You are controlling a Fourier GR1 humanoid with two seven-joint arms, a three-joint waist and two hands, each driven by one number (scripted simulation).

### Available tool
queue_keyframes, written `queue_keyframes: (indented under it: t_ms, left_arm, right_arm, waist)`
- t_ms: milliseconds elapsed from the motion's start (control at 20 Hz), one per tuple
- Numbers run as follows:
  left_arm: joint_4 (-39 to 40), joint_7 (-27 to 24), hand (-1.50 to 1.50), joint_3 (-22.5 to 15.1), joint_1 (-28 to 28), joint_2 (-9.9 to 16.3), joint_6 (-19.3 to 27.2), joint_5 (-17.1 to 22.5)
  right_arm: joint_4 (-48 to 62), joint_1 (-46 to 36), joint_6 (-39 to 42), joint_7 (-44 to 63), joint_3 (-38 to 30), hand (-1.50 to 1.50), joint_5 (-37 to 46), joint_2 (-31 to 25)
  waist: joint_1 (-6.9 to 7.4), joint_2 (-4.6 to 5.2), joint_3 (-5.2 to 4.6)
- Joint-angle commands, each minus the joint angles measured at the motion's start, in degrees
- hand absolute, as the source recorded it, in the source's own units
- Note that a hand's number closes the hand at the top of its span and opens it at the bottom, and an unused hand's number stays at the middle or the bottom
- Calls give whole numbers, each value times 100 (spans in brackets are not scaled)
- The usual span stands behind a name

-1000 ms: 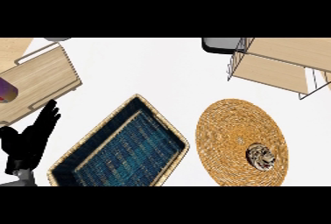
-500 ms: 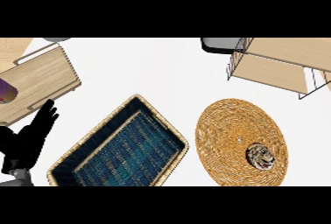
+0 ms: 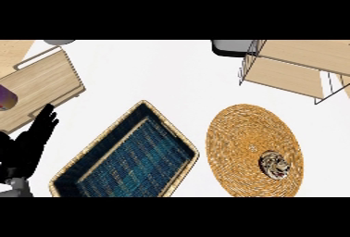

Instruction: Pick the bell pepper from the placemat and place it in the tiered shelf

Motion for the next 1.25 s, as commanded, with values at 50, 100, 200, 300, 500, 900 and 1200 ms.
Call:
queue_keyframes:
  t_ms: [50, 100, 200, 300, 500, 900, 1200]
  left_arm:
    - [155, -94, 0, 20, 1, -22, -46, 10]
    - [-144, 36, 0, 40, 267, 19, -110, 64]
    - [-546, 195, 0, 5, 349, -14, 8, 21]
    - [154, -143, 0, 122, 0, 70, -112, 57]
    - [-138, -1, 0, 134, 355, 49, -158, 111]
    - [3, -235, 0, 113, 420, -28, -82, -20]
    - [-66, -214, 0, 118, 386, -48, -40, -37]
  right_arm:
    - [-68, -52, 512, 88, -581, -150, -760, -272]
    - [-193, -171, 472, 202, -562, -150, -795, -262]
    - [-422, -103, 656, 268, -841, -150, -1065, -589]
    - [-386, 92, 835, -27, -1050, -150, -1309, -849]
    - [-766, 426, 1365, 428, -1478, -150, -1719, -1526]
    - [-256, 1263, 2804, 747, -2369, -150, -2166, -3553]
    - [680, 2402, 3924, -31, -3318, -150, -2464, -4740]
  waist:
    - [-81, -19, -2]
    - [-34, -27, -1]
    - [-81, -61, 2]
    - [-117, -20, -2]
    - [-150, -53, 0]
    - [-246, -45, 4]
    - [-280, -41, 14]
